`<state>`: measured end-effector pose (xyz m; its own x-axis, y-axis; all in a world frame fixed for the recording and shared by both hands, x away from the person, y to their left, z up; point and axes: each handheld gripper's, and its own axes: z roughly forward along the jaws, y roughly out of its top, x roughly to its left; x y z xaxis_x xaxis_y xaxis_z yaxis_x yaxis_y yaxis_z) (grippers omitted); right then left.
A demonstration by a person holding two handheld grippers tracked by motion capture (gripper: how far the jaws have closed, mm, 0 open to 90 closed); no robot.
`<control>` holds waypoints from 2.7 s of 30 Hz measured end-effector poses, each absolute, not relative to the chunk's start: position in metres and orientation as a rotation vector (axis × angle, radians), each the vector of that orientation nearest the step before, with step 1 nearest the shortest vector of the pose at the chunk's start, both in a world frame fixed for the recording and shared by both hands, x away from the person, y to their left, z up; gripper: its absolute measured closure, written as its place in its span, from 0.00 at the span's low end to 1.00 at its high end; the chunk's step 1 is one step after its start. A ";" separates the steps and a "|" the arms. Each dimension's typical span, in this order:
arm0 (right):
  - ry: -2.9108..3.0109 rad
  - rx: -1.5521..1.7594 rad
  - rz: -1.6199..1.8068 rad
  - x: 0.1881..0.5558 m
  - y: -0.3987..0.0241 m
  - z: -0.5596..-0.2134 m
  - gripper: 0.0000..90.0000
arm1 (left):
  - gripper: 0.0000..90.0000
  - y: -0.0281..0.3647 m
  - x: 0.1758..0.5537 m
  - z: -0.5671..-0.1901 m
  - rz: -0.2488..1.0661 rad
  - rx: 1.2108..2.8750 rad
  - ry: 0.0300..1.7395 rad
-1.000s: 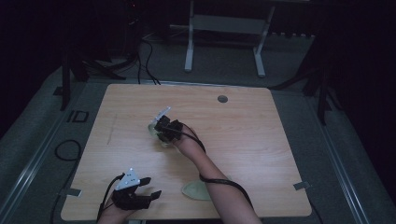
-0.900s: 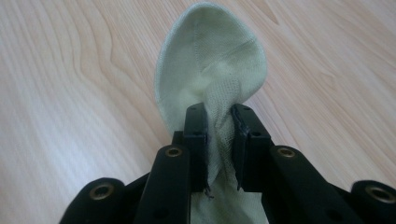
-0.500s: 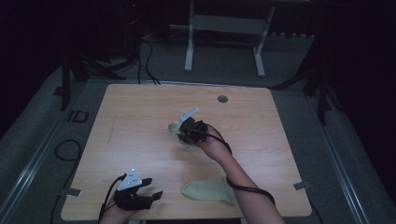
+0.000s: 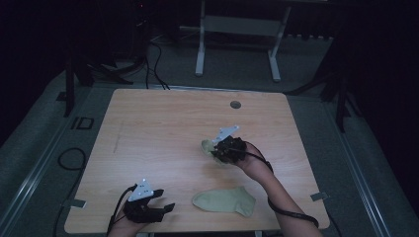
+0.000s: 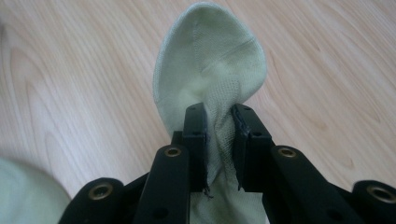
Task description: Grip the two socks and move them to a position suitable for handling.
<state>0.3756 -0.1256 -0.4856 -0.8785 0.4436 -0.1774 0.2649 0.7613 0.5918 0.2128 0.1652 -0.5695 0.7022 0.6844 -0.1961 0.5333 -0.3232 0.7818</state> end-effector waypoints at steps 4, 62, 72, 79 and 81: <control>2.649 0.534 0.816 0.368 -0.139 -0.494 0.85 | 0.35 0.160 0.212 -0.569 0.214 2.026 0.927; 2.784 0.627 0.744 0.371 -0.179 -0.539 0.63 | 0.68 0.022 0.369 -0.544 0.148 2.273 0.900; 2.788 0.539 0.720 0.361 -0.176 -0.536 0.92 | 0.98 0.024 0.366 -0.548 0.194 2.256 0.931; 2.689 0.600 0.857 0.362 -0.188 -0.512 0.93 | 0.99 0.036 0.361 -0.535 0.223 2.213 0.951; 2.656 0.642 0.899 0.363 -0.196 -0.505 0.93 | 0.99 0.041 0.359 -0.531 0.235 2.191 0.966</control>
